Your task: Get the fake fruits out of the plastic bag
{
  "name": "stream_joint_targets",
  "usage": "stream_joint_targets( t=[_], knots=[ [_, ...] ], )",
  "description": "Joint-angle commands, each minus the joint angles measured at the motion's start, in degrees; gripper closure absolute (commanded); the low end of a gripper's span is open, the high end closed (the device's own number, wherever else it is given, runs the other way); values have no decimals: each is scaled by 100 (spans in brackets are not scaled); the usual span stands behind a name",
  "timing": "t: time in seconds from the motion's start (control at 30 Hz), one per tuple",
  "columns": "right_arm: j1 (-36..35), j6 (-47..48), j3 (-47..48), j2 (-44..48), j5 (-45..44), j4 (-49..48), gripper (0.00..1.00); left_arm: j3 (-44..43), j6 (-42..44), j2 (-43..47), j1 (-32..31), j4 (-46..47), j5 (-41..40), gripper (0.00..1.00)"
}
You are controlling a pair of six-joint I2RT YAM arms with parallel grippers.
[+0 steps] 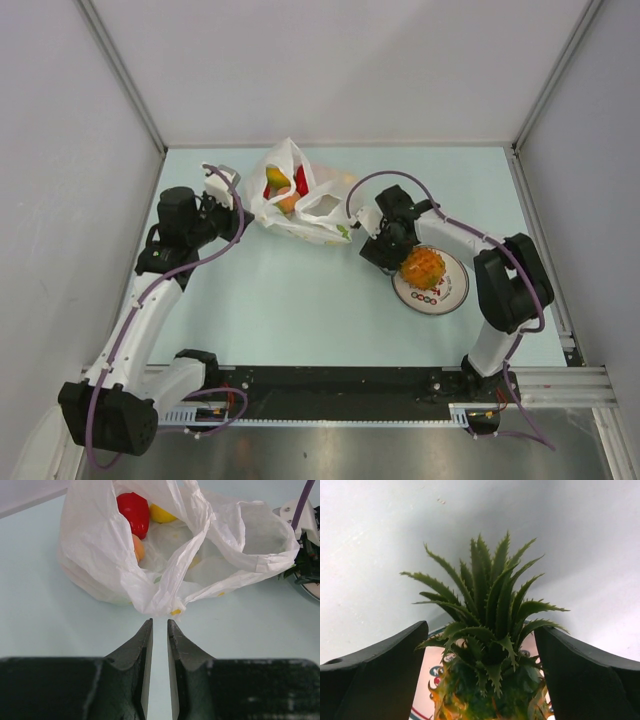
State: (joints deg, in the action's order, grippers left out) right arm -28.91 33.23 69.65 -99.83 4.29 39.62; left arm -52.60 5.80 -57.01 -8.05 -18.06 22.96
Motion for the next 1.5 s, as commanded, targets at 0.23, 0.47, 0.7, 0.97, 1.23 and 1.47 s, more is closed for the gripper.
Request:
stream_joint_targets(
  t=[0.23,0.47,0.7,0.97,1.23,1.47],
  knots=[
    [8,17,207,472,659,-622,60,-242,-194,-47,50,198,191,78],
    [657,-264,-107,1702,2142,-831,91,-277,-308,-82,50,233,244,79],
    [1475,-1281,-1250,3056,3042,-2158,96,-137,-448,-196,50,373,288,80],
    [1484,-2163,-2341,3962,2629,-3811,97,-163,-528,-705,50,365,227,83],
    [1607,-2505,-3789,4683,2700,-5858,97,-716,174,-1435,50,-636,-291,98],
    [1625,-2279,-4844,5044,2621,-7317,99,-1235,545,-2085,50,-866,-819,100]
  ],
)
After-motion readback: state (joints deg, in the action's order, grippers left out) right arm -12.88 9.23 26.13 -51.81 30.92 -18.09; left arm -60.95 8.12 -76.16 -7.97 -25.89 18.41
